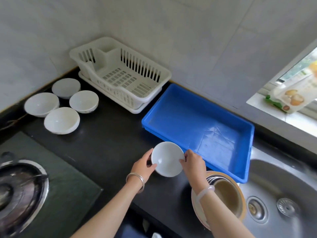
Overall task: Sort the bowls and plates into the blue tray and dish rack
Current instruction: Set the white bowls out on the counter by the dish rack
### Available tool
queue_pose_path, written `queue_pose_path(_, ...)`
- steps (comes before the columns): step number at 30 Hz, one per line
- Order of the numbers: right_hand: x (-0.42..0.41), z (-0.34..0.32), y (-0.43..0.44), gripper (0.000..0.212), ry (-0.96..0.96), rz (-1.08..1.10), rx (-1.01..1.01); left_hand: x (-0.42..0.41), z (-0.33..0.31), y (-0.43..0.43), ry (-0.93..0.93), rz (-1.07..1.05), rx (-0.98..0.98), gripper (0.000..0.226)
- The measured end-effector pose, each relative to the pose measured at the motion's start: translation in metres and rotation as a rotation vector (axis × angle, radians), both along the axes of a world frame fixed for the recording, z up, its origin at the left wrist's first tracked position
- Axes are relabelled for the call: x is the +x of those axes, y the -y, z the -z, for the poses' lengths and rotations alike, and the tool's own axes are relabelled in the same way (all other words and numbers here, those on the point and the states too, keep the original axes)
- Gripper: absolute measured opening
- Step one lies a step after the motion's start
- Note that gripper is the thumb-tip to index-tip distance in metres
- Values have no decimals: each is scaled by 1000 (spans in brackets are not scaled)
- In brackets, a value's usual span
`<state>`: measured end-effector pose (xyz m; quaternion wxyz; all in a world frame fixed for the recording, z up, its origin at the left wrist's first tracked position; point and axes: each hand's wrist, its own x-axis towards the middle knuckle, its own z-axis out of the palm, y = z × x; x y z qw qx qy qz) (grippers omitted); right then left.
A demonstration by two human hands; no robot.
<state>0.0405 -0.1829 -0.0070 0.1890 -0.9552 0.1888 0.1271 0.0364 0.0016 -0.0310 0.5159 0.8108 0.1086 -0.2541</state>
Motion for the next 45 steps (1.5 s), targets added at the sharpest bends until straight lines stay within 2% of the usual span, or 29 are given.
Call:
queue_pose_path(4,3,-1,-2,13,23,36,3,-2,4,1,-29,-54,-64,59)
queue_pose_path(9,8,-8,0,12,7,52,5,-5,9,5,-189,-238,-376,49)
queue_pose_path(14,3,-10,7,10,66,122,122,-1,13,7,-266,-332,-553,45)
queue_pose_path(17,4,-15,18,7,120,219,258,-1,13,7,-327,-396,-655,47)
queue_pose_path(21,7,-24,29,9,175,298,434,-1,14,6,-316,-442,-638,48)
queue_pose_path(25,18,-34,23,20,208,300,518,0,9,-8,-269,-515,-627,46)
queue_pose_path(32,53,-45,-24,17,210,224,640,7,-6,-75,-143,-704,-632,43)
queue_pose_path(45,138,-13,-151,12,37,109,766,14,-2,-192,-17,-1086,-655,47)
